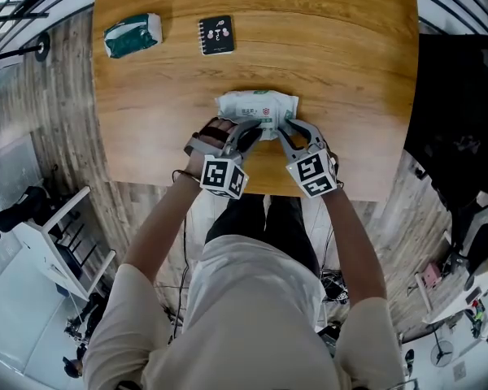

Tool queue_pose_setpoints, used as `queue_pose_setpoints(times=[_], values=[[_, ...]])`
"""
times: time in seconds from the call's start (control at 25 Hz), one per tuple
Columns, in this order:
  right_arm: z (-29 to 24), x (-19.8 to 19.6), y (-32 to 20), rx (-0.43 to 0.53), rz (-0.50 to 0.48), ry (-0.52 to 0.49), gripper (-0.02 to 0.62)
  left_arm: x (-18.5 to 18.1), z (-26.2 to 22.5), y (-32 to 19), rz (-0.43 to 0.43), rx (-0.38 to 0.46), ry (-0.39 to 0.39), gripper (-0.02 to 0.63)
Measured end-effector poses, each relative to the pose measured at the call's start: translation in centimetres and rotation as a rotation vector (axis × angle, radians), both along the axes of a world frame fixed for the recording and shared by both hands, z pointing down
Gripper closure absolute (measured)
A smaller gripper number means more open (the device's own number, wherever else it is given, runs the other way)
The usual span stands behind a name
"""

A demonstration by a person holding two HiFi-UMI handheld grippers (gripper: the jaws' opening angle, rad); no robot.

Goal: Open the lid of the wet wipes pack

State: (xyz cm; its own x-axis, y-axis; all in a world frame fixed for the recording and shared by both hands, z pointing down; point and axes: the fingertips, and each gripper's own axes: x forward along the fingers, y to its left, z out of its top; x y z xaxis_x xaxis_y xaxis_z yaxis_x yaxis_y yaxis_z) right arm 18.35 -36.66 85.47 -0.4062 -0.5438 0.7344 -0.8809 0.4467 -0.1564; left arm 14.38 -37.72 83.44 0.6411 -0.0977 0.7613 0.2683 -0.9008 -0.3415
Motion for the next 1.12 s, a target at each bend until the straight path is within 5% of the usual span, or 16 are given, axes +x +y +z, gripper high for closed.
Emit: queue_pose_setpoints(times=[0.12,0.24,0.36,1.12], values=[[0.0,0.0,-0.1,0.000,0.003,0.004,0.505,0.2,-1.7,-0.7,-0.011,-0.014,0.033,0.514],[0.0,-0.1,-0.1,-0.008,0.004,0.008,0.505,0.8,-4.2,-3.7,-0.112,-0.012,0.117,0.588],[-0.1,-0.2,-0.1,-0.008,0.006,0.009,0.505,1.4,-5.5,-7.2,-0.187,-0.029,0.144,0.580],[-6.7,0.6,-0.2,0.030,0.073,0.071,0.504,0.4,-9.6,-6.2,-0.052,0.009,0.156,0.577]])
